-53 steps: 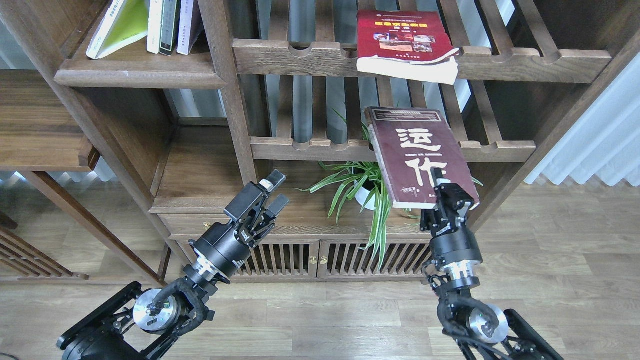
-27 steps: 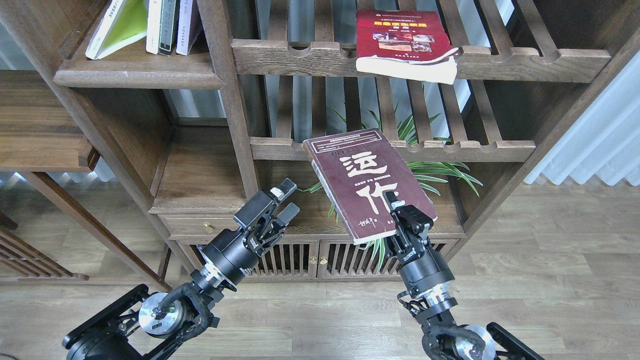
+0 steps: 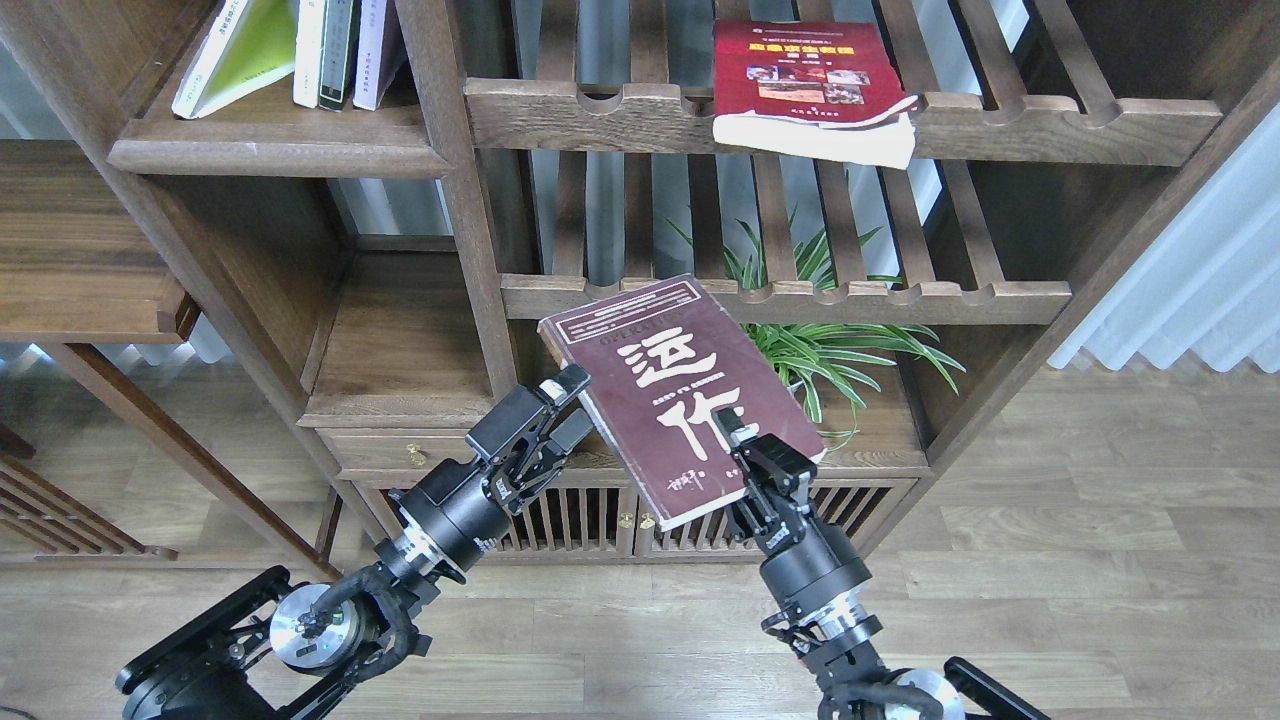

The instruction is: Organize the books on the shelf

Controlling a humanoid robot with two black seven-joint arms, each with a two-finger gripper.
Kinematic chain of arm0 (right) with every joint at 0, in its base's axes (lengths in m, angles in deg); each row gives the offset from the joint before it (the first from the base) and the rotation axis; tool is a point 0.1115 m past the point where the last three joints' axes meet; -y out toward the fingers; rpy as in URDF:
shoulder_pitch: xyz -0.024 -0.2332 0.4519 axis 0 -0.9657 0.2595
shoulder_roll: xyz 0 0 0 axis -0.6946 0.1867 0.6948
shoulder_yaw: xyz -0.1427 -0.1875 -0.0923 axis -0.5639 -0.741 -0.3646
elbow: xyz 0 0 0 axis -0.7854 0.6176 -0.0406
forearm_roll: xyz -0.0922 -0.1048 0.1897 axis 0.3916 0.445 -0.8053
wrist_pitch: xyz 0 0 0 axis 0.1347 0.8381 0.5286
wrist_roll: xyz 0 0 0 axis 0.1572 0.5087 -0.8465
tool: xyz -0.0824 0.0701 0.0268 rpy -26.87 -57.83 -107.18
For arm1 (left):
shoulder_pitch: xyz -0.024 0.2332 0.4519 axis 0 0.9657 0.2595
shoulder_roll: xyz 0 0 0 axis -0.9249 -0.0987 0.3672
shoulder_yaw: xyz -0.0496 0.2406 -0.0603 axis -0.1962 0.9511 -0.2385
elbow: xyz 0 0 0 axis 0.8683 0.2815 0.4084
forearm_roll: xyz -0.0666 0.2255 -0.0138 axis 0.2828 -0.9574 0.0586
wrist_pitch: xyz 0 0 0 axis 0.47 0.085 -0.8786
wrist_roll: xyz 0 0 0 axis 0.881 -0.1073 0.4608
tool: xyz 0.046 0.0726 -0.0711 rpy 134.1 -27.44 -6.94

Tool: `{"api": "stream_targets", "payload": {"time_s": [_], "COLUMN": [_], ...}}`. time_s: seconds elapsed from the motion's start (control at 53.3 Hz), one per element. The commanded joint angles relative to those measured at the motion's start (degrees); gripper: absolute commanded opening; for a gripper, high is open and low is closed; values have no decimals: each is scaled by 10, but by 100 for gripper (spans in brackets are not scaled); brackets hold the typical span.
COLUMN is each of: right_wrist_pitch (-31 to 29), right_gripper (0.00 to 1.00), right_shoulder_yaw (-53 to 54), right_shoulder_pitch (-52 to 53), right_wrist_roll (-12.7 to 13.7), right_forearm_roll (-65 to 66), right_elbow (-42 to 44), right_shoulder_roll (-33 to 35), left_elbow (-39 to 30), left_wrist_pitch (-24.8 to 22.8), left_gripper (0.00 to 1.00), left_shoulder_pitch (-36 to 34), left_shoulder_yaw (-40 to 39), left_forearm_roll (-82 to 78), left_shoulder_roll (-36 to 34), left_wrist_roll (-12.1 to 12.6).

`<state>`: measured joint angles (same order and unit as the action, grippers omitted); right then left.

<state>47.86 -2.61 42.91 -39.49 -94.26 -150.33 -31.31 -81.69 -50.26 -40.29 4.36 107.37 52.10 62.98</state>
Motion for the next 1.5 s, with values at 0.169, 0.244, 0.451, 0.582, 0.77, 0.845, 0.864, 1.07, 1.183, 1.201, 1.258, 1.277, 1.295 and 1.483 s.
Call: {"api": "stream_targets", "payload": {"time_s": [0.169,0.244,0.451,0.582,0.77,0.845,0.864,1.07,1.183,1.201,1.258,1.277,1.295,1.483], "right_wrist_pitch": [0,0,0,0,0,0,0,0,0,0,0,0,0,0], "right_gripper": [4,4,4,4,4,4,4,4,4,4,4,4,4,4], "right_shoulder_yaw": [-13,-21,-24,-24,-24,-24,-24,-25,-29,-30,-30,-30,-30,-31], "right_shoulder_pitch": [-4,-5,-9,-9,-9,-9,-9,-9,-8,-8,-8,-8,-8,-7], "right_wrist_roll": [0,0,0,0,0,0,0,0,0,0,0,0,0,0], "right_forearm_roll": [18,24,37,42,43,43,43,43,43,43,43,43,43,44], "right_elbow": [0,0,1,1,1,1,1,1,1,1,2,2,2,2], "right_shoulder_roll": [-23,-24,-28,-29,-28,-28,-28,-29,-29,-29,-29,-29,-32,-51], "left_elbow": [11,11,11,11,8,3,3,1,1,1,1,1,1,1], "left_wrist_pitch": [0,0,0,0,0,0,0,0,0,0,0,0,0,0], "left_gripper": [98,98,95,83,63,59,57,43,37,36,31,31,30,11], "left_shoulder_pitch": [5,7,8,9,11,12,12,15,14,14,15,15,15,15], "left_shoulder_yaw": [-5,-4,-4,-4,-3,0,0,0,-1,-1,0,0,0,-5], "left_forearm_roll": [-22,-24,-24,-24,-24,-24,-24,-24,-24,-24,-24,-24,-24,-22], "left_shoulder_roll": [-2,-2,-2,-2,-1,0,0,8,25,25,26,26,26,25], "left_wrist_roll": [-6,-7,-9,-9,-11,-11,-11,-12,-25,-27,-31,-31,-31,-32]}}
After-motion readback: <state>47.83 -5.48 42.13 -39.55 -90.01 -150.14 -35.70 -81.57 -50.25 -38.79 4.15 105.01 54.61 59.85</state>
